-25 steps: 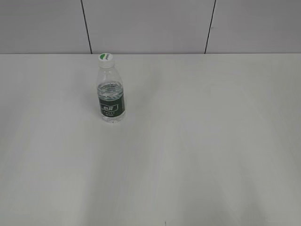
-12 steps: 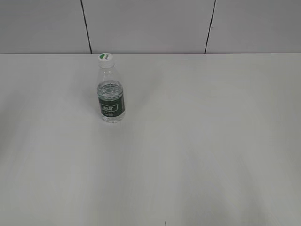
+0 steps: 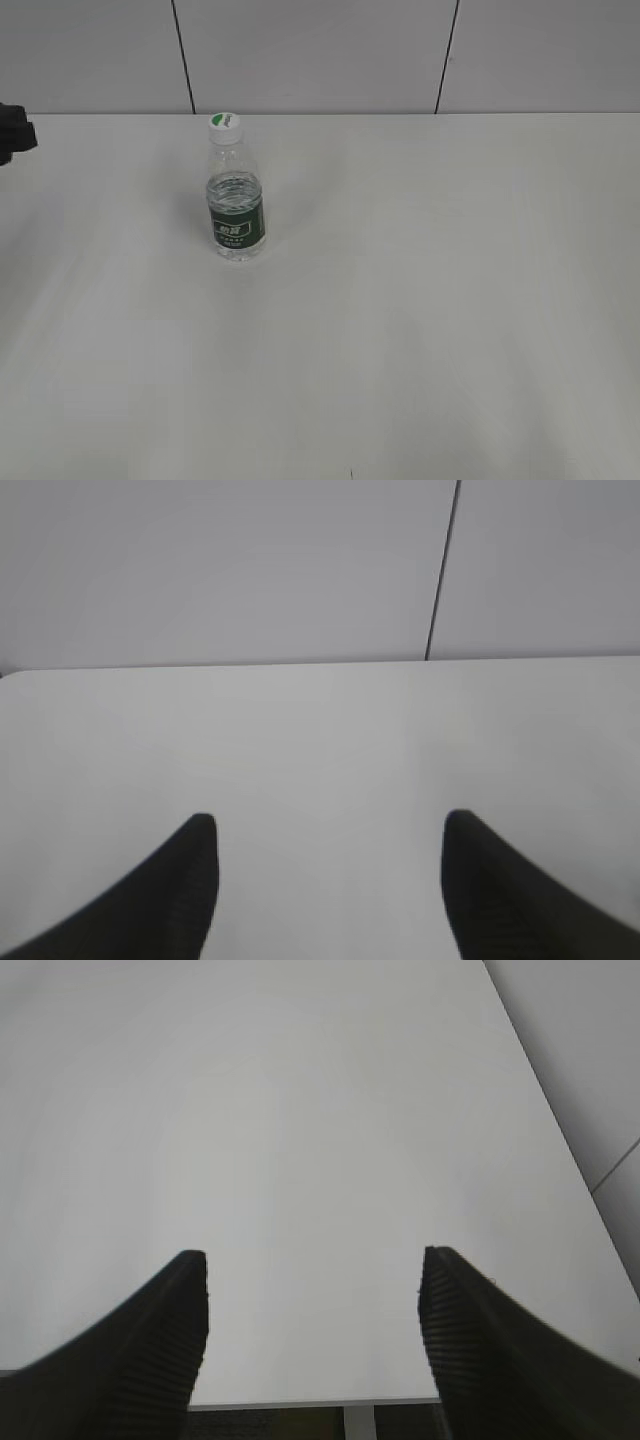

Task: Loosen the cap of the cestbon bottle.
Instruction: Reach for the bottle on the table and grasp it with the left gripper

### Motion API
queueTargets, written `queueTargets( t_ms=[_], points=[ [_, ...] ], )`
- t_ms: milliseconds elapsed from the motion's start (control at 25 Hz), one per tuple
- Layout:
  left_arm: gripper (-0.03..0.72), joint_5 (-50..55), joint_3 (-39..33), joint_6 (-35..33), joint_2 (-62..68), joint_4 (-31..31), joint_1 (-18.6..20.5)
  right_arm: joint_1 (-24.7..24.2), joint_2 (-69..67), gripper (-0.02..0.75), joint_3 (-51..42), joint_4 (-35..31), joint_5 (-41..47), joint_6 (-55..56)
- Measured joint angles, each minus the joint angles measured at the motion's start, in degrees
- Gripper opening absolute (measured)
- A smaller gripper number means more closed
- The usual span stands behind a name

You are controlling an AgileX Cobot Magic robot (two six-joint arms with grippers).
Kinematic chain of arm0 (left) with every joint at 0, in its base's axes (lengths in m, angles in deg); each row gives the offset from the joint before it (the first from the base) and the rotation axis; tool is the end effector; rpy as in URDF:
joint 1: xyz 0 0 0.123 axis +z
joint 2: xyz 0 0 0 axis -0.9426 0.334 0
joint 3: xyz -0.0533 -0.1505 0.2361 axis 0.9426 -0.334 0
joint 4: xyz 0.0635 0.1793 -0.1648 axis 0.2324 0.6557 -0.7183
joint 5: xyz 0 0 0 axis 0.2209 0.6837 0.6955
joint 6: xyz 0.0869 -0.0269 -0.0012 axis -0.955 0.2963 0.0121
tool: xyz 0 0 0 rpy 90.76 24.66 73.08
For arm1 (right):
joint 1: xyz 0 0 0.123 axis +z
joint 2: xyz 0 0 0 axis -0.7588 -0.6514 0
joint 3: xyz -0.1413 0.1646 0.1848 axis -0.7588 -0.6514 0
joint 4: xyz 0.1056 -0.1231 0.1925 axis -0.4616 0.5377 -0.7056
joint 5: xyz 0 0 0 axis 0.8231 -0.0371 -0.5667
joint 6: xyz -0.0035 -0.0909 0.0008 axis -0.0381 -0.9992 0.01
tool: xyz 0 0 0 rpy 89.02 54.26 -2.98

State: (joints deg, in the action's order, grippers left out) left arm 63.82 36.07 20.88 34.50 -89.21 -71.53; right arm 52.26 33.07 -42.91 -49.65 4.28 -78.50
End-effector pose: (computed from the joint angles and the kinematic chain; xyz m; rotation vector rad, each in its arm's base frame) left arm 0.2821 -0.0049 0.2169 0.0167 1.9242 -0.0092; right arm -0.0091 -0.0054 0.2795 -0.1945 2.0418 -0.1301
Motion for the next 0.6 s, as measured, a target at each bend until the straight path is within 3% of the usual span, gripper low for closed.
queueTargets(
  t_ms=[120,280,600],
  points=[
    [0.439,-2.3,1.7,3.5,5.8,4.8,0.4,0.0,0.0,0.506,0.0,0.0,0.0,0.0],
    [0.439,-7.5,5.4,11.0,12.7,16.3,2.6,0.0,0.0,0.506,0.0,0.0,0.0,0.0],
    [0.439,-30.9,12.6,34.3,28.0,48.8,14.9,0.0,0.0,0.506,0.0,0.0,0.0,0.0]
  ],
)
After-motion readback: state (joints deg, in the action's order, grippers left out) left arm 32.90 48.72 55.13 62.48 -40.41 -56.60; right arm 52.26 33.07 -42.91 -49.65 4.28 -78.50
